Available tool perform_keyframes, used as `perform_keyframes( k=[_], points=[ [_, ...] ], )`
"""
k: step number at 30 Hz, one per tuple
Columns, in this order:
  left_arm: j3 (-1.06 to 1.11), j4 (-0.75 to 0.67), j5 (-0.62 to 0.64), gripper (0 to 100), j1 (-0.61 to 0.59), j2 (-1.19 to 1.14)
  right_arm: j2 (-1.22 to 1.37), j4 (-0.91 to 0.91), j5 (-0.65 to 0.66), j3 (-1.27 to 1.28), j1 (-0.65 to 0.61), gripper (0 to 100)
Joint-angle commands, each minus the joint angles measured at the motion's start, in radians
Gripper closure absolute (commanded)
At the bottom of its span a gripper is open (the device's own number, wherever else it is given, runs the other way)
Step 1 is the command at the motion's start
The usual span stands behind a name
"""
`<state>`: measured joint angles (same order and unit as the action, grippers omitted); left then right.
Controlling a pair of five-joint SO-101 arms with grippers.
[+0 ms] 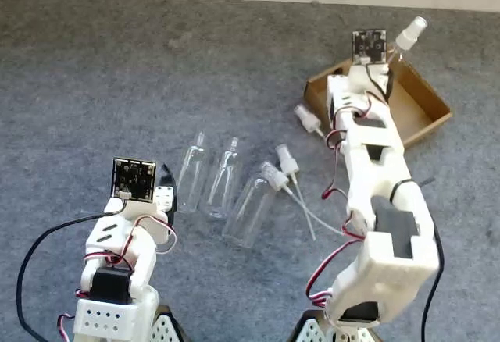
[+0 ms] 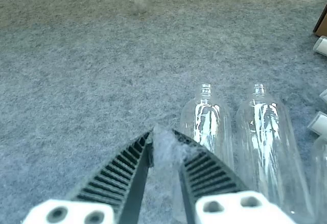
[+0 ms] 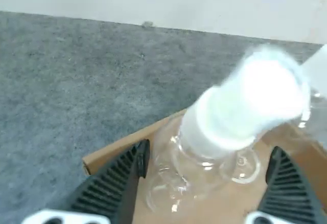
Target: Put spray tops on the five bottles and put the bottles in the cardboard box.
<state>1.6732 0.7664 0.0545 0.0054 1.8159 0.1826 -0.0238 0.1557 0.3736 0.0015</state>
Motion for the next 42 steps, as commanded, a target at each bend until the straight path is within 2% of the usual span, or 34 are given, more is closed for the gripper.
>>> perform_keyframes(
  k=[1, 16, 26, 30, 32, 34, 39, 42],
  points=[
    [0.021, -0.002, 0.002, 99, -0.010, 0.008, -0.150, -0.073, 0.006, -0.007, 0.007, 68.0],
    [0.021, -0.002, 0.002, 99, -0.010, 0.008, -0.596, -0.556, 0.006, 0.031, -0.056, 68.0],
    [0.021, -0.002, 0.002, 99, -0.016, 0.008, -1.026, -0.572, 0.006, 0.481, -0.242, 68.0],
    [0.021, -0.002, 0.002, 99, -0.018, 0.008, -1.175, -0.585, 0.006, 0.598, -0.265, 68.1],
    [0.021, -0.003, 0.002, 99, -0.021, 0.008, -1.218, -0.664, 0.005, 0.630, -0.265, 68.1],
    [0.021, -0.003, 0.002, 99, -0.054, 0.008, -1.239, -0.760, -0.011, 0.618, -0.266, 68.1],
    [0.019, -0.052, 0.005, 99, -0.168, 0.008, -1.248, -0.923, -0.144, 0.532, -0.269, 68.4],
    [0.019, -0.055, 0.005, 99, -0.193, 0.008, -1.248, -0.984, -0.155, 0.493, -0.292, 77.7]
  ],
)
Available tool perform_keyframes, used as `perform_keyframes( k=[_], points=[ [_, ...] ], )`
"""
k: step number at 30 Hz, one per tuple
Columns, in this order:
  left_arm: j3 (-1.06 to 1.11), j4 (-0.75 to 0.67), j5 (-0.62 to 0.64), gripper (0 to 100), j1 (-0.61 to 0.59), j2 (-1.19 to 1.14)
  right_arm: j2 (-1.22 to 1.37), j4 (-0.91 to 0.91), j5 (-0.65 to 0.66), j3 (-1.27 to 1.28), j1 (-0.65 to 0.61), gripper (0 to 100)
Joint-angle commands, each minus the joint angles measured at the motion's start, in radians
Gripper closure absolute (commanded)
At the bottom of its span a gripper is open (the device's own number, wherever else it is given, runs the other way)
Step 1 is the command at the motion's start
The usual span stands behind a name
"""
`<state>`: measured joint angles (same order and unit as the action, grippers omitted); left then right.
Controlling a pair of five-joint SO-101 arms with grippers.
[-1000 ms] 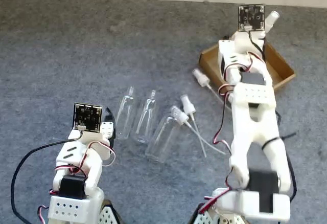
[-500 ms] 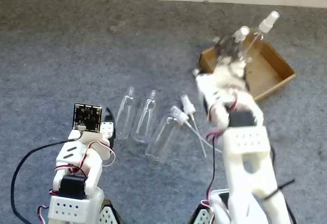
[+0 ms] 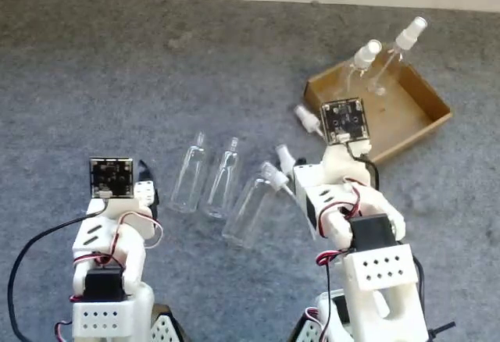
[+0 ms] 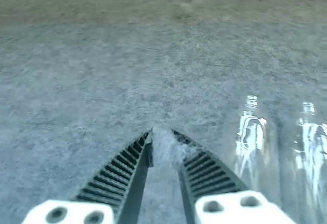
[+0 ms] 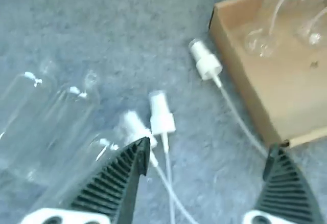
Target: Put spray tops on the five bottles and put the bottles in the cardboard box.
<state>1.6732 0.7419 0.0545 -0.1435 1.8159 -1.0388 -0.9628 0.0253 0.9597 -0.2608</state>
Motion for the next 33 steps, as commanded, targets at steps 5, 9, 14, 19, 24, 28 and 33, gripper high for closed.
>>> perform_keyframes(
  k=[5, 9, 14, 19, 24, 28, 33],
  points=[
    [0.021, -0.034, 0.005, 99, -0.065, 0.008, -0.025, -0.056, -0.025, -0.108, -0.091, 99.8],
    [0.021, -0.041, 0.006, 99, -0.124, 0.008, -0.024, -0.056, -0.055, -0.108, -0.097, 98.7],
    [0.021, -0.044, 0.008, 99, -0.124, 0.008, -0.022, -0.053, -0.173, -0.130, -0.097, 98.6],
    [0.021, -0.043, 0.008, 99, -0.122, 0.008, 0.104, -0.064, -0.219, -0.237, -0.097, 96.1],
    [0.021, -0.043, 0.008, 99, -0.120, 0.008, 0.334, -0.153, -0.288, -0.377, -0.124, 86.8],
    [0.021, -0.043, 0.005, 99, -0.088, 0.008, 0.501, -0.202, -0.333, -0.472, -0.174, 79.8],
    [0.021, -0.043, 0.003, 99, -0.085, 0.008, 0.694, -0.200, -0.454, -0.541, -0.237, 76.7]
  ],
)
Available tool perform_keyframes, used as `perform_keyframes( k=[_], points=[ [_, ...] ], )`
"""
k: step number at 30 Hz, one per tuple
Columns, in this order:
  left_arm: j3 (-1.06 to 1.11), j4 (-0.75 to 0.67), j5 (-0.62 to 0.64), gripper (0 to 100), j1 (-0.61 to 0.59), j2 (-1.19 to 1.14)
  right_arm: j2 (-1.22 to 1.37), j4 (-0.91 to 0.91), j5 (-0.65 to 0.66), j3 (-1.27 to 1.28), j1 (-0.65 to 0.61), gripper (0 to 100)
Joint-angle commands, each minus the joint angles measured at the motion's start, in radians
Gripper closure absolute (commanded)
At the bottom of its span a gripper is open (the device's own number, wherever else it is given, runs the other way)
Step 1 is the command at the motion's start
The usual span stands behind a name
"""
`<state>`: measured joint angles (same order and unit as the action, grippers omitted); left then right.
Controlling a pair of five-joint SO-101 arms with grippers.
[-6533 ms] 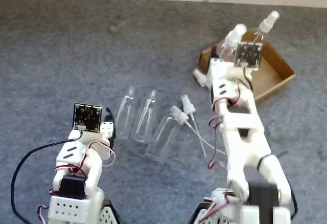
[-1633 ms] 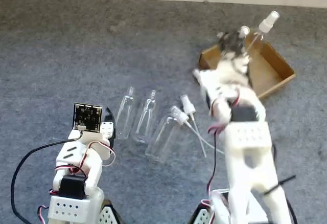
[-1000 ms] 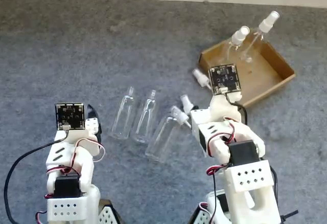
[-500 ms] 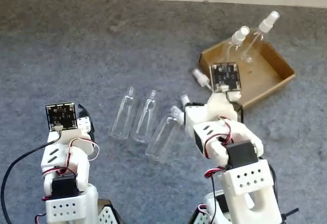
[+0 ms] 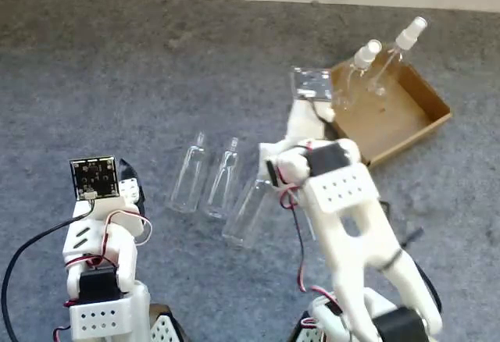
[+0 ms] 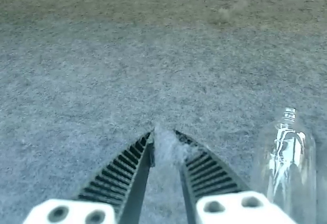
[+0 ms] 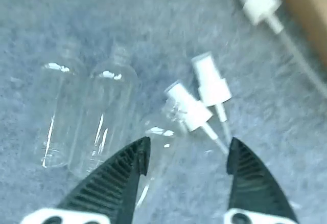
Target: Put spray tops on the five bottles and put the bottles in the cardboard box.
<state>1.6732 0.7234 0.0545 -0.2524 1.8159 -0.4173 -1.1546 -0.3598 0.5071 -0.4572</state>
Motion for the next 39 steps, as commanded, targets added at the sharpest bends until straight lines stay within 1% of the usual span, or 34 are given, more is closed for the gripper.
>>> perform_keyframes(
  k=[1, 10, 13, 16, 21, 26, 31, 36, 38, 39],
  points=[
    [0.021, -0.025, 0.003, 99, 0.024, 0.008, 0.110, -0.007, -0.098, -0.104, -0.051, 76.7],
    [0.021, -0.025, 0.003, 99, 0.024, 0.008, 0.378, -0.004, -0.370, -0.300, -0.096, 76.7],
    [0.021, -0.025, 0.003, 99, 0.024, 0.008, 0.456, -0.002, -0.413, -0.341, -0.130, 76.6],
    [0.021, -0.025, 0.003, 99, 0.024, 0.008, 0.544, 0.001, -0.420, -0.380, -0.143, 76.6],
    [0.021, -0.025, 0.003, 99, 0.024, 0.008, 0.690, 0.036, -0.420, -0.452, -0.108, 76.6],
    [0.021, -0.025, 0.003, 99, 0.024, 0.008, 0.768, 0.033, -0.416, -0.464, -0.102, 76.6],
    [0.021, -0.025, 0.003, 99, 0.024, 0.008, 0.743, 0.030, -0.411, -0.464, -0.101, 76.7],
    [0.021, -0.025, 0.003, 99, 0.024, 0.007, 0.636, 0.030, -0.410, -0.460, -0.101, 76.7],
    [0.021, -0.025, 0.003, 99, 0.024, 0.007, 0.575, 0.030, -0.381, -0.456, -0.101, 76.7],
    [0.021, -0.025, 0.003, 99, 0.024, 0.007, 0.541, 0.030, -0.339, -0.455, -0.101, 76.7]
  ],
)
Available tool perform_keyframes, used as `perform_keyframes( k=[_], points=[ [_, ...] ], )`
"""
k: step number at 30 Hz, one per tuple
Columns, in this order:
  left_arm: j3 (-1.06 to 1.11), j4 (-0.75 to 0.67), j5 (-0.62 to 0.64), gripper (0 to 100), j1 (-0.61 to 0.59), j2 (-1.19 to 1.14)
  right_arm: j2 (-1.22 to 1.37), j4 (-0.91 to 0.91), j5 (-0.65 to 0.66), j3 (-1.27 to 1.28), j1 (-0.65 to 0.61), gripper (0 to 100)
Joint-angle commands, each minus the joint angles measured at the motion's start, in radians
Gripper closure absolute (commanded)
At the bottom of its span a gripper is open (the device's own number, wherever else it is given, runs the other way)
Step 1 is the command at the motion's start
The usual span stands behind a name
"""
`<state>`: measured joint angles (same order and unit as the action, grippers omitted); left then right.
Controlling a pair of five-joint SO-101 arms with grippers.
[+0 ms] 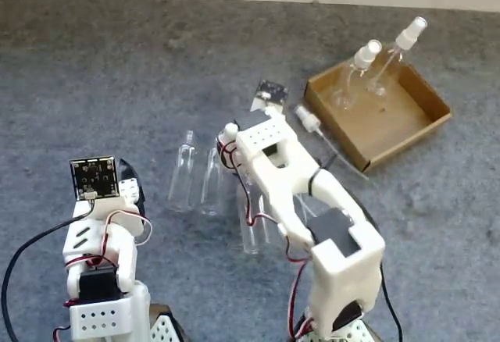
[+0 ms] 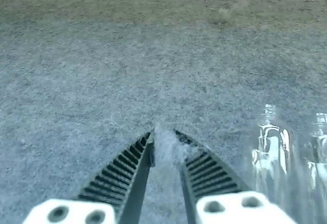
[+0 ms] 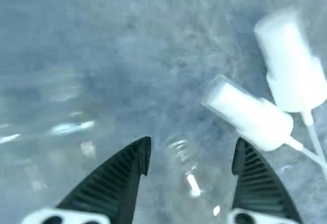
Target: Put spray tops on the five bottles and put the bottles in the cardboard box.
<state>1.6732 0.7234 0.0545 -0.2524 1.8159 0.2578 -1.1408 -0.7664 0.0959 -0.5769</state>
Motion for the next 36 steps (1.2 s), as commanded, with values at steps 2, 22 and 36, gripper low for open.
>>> perform_keyframes(
  k=[2, 22, 36],
  points=[
    [0.021, -0.025, 0.003, 99, 0.024, 0.007, -0.197, 0.008, 0.175, -0.041, 0.019, 76.7],
    [0.021, -0.025, 0.003, 99, 0.024, 0.007, -0.251, -0.179, 0.844, 0.156, 0.015, 76.7],
    [0.021, -0.023, 0.003, 99, 0.054, 0.007, -0.234, -0.039, 0.844, 0.288, 0.008, 76.7]
  ],
)
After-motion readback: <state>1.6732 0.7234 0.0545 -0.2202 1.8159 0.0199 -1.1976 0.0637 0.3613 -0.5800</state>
